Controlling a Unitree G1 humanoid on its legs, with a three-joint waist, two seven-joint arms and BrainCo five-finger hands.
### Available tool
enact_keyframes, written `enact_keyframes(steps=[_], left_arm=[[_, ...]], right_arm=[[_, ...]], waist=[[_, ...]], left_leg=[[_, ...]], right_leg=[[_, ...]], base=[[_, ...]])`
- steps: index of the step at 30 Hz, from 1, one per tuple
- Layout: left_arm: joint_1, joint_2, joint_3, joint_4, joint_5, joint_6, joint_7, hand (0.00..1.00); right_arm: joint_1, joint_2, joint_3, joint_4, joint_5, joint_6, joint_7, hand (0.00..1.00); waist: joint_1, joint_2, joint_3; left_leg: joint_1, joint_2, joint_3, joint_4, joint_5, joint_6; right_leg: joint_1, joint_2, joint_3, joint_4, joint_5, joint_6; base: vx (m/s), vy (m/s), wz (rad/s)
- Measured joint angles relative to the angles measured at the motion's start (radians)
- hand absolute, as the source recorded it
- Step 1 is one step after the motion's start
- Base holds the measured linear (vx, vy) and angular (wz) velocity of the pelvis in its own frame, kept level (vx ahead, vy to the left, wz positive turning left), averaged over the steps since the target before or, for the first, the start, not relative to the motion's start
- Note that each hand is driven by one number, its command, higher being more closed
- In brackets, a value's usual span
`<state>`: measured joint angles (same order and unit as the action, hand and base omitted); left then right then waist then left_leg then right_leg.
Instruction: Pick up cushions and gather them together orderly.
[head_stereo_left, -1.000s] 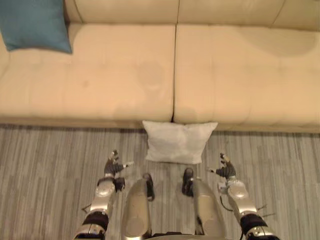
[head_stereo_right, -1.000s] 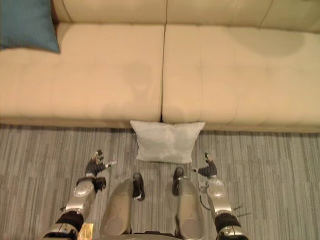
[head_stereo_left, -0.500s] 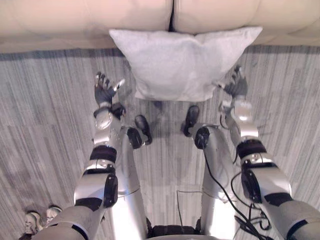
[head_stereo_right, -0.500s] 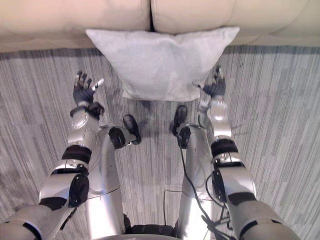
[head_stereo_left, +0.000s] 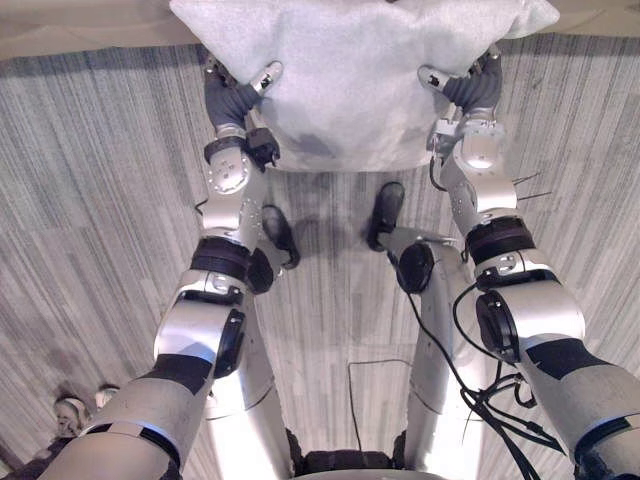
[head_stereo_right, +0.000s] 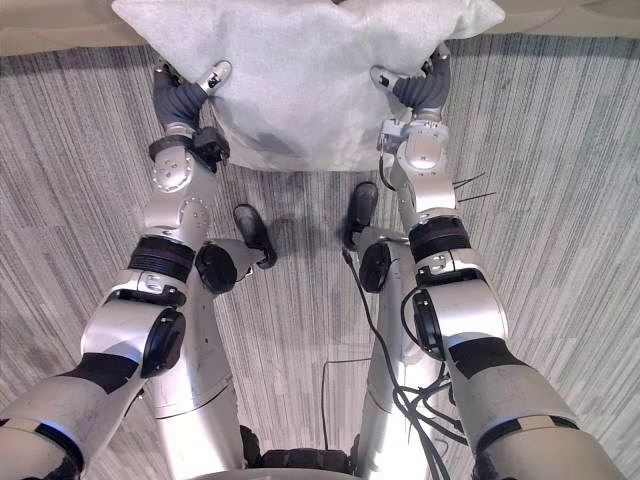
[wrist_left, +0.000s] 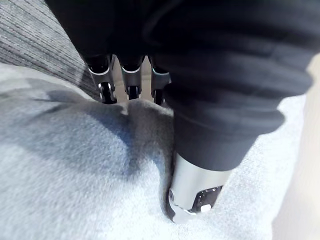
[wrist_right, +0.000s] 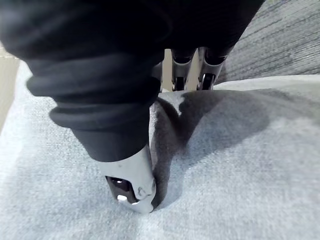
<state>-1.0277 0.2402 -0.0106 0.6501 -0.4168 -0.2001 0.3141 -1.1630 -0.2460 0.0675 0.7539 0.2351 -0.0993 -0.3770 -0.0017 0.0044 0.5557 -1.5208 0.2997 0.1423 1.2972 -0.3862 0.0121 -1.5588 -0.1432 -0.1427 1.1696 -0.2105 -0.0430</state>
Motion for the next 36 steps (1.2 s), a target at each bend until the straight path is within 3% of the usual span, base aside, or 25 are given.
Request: enact_keyframes(steps=[5, 7, 8, 10, 12, 15, 19, 25, 29, 33, 36], left_arm=[[0.146, 0.01, -0.029, -0.158, 0.039, 0.0, 0.028, 1.0], [0.235, 0.009, -0.034, -0.232, 0.061, -0.004, 0.035, 1.0], [0.317, 0.009, -0.055, -0.313, 0.082, -0.015, 0.036, 1.0], [0.399, 0.001, -0.069, -0.383, 0.105, -0.03, 0.036, 1.0], [0.58, -0.042, -0.109, -0.469, 0.125, -0.049, 0.036, 1.0], [0.745, -0.074, -0.145, -0.543, 0.157, -0.051, 0.023, 1.0], [0.936, -0.083, -0.154, -0.589, 0.194, -0.072, -0.02, 1.0], [1.104, -0.08, -0.146, -0.589, 0.194, -0.076, -0.051, 1.0], [1.148, -0.08, -0.146, -0.591, 0.194, -0.076, -0.073, 1.0], [1.167, -0.081, -0.147, -0.61, 0.194, -0.075, -0.079, 1.0], [1.17, -0.079, -0.149, -0.61, 0.196, -0.064, -0.093, 1.0]], right_arm=[[0.21, 0.01, 0.062, -0.274, -0.003, 0.003, -0.001, 1.0], [0.309, 0.024, 0.087, -0.389, -0.025, -0.002, -0.001, 1.0], [0.412, 0.033, 0.096, -0.521, -0.05, -0.019, 0.0, 1.0], [0.508, 0.055, 0.096, -0.626, -0.056, -0.046, 0.005, 1.0], [0.697, 0.095, 0.111, -0.728, -0.081, -0.092, 0.013, 1.0], [0.858, 0.101, 0.125, -0.819, -0.088, -0.112, 0.049, 1.0], [1.01, 0.101, 0.162, -0.854, -0.089, -0.136, 0.125, 1.0], [1.053, 0.068, 0.206, -0.742, -0.089, -0.13, 0.213, 1.0], [1.073, 0.059, 0.21, -0.726, -0.089, -0.128, 0.249, 1.0], [1.07, 0.059, 0.213, -0.721, -0.089, -0.129, 0.25, 1.0], [1.07, 0.059, 0.213, -0.666, -0.089, -0.128, 0.25, 1.0]], waist=[[-0.008, 0.001, -0.004], [-0.009, 0.0, -0.014], [-0.009, 0.0, -0.031], [-0.003, 0.0, -0.032], [-0.001, 0.0, -0.171], [0.006, 0.0, -0.184], [0.014, -0.001, -0.273], [0.017, -0.001, -0.323], [0.017, -0.002, -0.351], [0.016, -0.005, -0.374], [0.013, -0.01, -0.372]], left_leg=[[0.095, 0.02, -0.007, -0.016, 0.001, -0.001], [0.195, 0.031, -0.004, -0.059, 0.002, -0.005], [0.284, 0.03, 0.004, -0.108, 0.005, -0.013], [0.4, 0.028, 0.016, -0.176, 0.007, -0.027], [0.505, 0.019, 0.038, -0.292, 0.023, -0.049], [0.754, 0.003, 0.065, -0.412, 0.04, -0.056], [0.971, -0.034, 0.11, -0.591, 0.067, -0.062], [1.209, -0.107, 0.16, -0.863, 0.152, -0.062], [1.318, -0.125, 0.186, -0.954, 0.162, -0.064], [1.375, -0.145, 0.194, -0.981, 0.156, -0.057], [1.453, -0.152, 0.195, -0.979, 0.126, -0.042]], right_leg=[[0.103, 0.02, -0.014, -0.031, 0.002, -0.004], [0.208, 0.037, -0.022, -0.084, 0.007, -0.011], [0.295, 0.044, -0.027, -0.133, 0.006, -0.008], [0.413, 0.049, -0.04, -0.204, 0.007, 0.0], [0.522, 0.038, -0.072, -0.32, 0.025, 0.005], [0.762, 0.043, -0.081, -0.429, 0.032, 0.004], [0.959, 0.052, -0.069, -0.591, 0.053, 0.033], [1.176, 0.06, -0.054, -0.838, 0.138, 0.048], [1.286, 0.071, -0.04, -0.952, 0.175, 0.059], [1.291, 0.057, -0.014, -0.907, 0.176, 0.063], [1.255, 0.027, -0.002, -0.689, 0.147, 0.074]], base=[[-0.05, 0.002, -0.08], [-0.08, -0.025, -0.1], [-0.06, -0.03, -0.01], [-0.04, -0.048, 0.02], [0.03, -0.039, 0.06], [0.15, 0.004, 0.11], [0.23, 0.038, -0.01], [0.19, 0.027, -0.02], [0.13, 0.049, -0.14], [0.08, 0.077, -0.19], [0.01, 0.076, -0.04]])
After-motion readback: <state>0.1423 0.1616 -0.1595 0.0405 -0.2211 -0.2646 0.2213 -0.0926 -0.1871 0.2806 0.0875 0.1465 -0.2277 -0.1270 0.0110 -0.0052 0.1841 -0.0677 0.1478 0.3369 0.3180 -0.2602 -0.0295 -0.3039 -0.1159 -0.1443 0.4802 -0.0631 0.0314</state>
